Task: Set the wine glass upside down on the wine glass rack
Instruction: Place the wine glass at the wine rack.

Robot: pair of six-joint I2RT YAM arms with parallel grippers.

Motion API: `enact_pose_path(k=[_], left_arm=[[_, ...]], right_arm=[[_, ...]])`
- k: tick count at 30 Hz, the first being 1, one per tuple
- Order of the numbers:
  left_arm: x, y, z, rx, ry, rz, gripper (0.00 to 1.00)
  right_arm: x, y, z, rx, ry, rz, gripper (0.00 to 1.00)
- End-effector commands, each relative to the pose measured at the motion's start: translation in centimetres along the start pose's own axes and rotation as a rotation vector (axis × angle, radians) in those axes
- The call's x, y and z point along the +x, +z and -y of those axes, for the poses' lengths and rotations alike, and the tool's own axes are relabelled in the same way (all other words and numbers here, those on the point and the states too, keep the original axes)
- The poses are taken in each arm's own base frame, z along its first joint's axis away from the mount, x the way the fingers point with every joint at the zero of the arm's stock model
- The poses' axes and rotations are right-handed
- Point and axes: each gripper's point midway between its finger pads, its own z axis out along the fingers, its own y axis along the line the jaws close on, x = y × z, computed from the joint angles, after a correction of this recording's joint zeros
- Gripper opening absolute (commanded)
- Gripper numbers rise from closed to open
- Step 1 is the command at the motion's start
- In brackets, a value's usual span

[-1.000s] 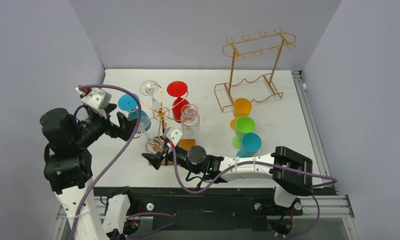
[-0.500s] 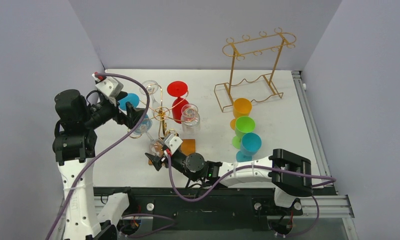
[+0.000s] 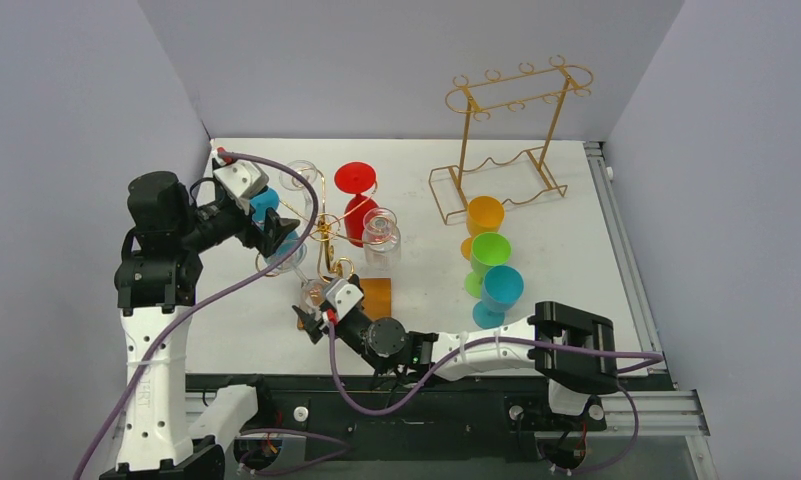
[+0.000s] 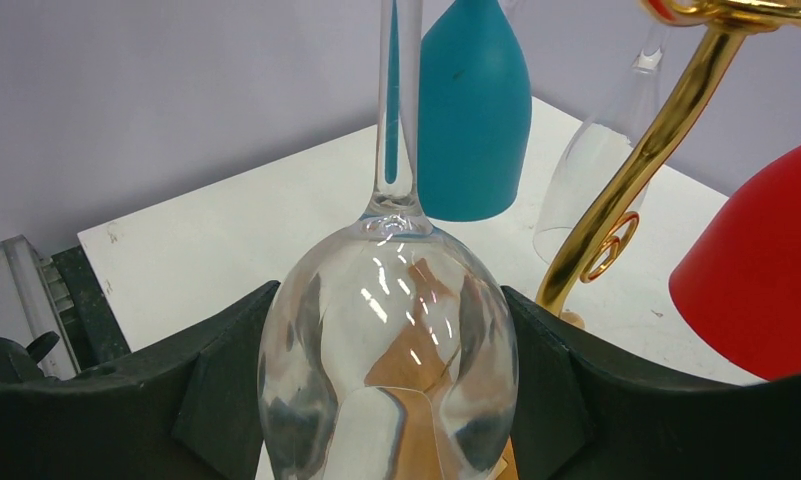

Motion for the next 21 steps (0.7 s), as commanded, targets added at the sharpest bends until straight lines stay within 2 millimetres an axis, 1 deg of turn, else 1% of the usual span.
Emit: enact_pose_path(k=[1, 4, 7, 10, 11, 16, 21], left_arm=[[-1.0, -0.1, 0.1, 0.012, 0.053, 0.007, 0.84], [-0.9, 0.0, 0.7, 0.042, 0.046, 0.000, 0.83], [-1.2, 0.2, 1.1, 0.066, 0.056, -0.002, 0.83], [-1.3, 0.3, 1.0, 0.072, 0.062, -0.013, 0.83], [-1.4, 0.6, 1.8, 0.101, 0.071, -0.013, 0.83], [-0.8, 1.0, 2.4, 0.125, 0.083, -0.041, 0.83], [-0.5, 1.4, 2.9, 0.147, 0.088, -0.059, 0.82]], right_arm=[[-3.5, 0.8, -0.1, 0.040, 0.053, 0.115, 0.00], [-3.6, 1.2, -0.5, 0.034, 0.058, 0.124, 0.00], [-3.5, 1.7, -0.9, 0.032, 0.059, 0.126, 0.00], [-3.5, 2.0, -1.2, 0.028, 0.058, 0.132, 0.00], [-3.5, 2.2, -1.2, 0.030, 0.057, 0.135, 0.00], [-3.5, 2.7, -1.3, 0.036, 0.062, 0.144, 0.00], [-3.8, 3.1, -0.5, 0.067, 0.078, 0.162, 0.00]])
